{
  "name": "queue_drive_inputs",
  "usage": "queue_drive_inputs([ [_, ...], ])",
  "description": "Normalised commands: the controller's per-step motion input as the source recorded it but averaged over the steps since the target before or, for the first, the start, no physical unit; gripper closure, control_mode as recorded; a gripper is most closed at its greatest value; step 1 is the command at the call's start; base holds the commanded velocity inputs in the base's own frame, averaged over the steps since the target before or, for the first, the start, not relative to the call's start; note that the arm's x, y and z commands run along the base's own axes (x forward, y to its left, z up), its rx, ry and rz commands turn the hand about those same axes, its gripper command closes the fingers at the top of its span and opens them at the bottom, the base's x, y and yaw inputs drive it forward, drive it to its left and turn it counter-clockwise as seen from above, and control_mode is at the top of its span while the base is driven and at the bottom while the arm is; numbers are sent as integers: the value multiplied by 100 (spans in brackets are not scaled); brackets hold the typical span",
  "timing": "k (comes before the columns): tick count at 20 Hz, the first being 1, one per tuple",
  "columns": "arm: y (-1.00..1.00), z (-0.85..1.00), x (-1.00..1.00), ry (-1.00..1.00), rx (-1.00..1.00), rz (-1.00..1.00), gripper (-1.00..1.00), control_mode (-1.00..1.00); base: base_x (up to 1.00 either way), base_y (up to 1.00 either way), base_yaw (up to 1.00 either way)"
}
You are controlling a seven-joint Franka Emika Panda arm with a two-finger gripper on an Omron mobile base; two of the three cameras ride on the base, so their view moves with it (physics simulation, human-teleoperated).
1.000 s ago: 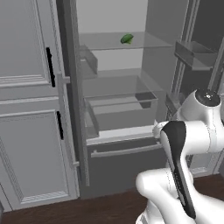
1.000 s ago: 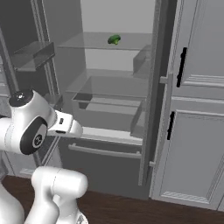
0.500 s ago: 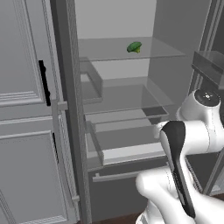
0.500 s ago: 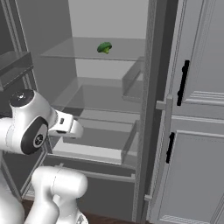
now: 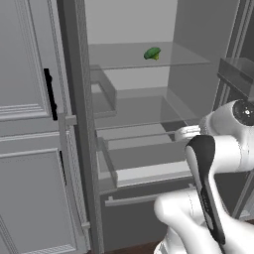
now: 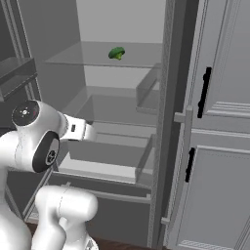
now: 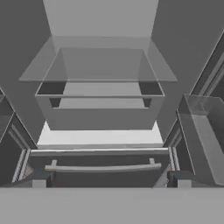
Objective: Place one broccoli and one fish in each tupperware on the nearby counter, to pack two identical lunches.
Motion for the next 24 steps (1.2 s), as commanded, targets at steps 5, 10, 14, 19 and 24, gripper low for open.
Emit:
queue_drive_inputs([
  [5, 0, 65, 59, -22, 0, 0, -100, -100, 0, 0, 0],
  [10, 0, 82, 33, -14, 0, 0, -100, -100, 0, 0, 0],
  [14, 0, 83, 12, -8, 0, 0, -100, -100, 0, 0, 0],
  [19, 9, 61, 10, 0, 0, -1, -100, -100, 0, 0, 0],
  [24, 44, 6, 1, -15, 0, -12, -100, -100, 0, 0, 0],
])
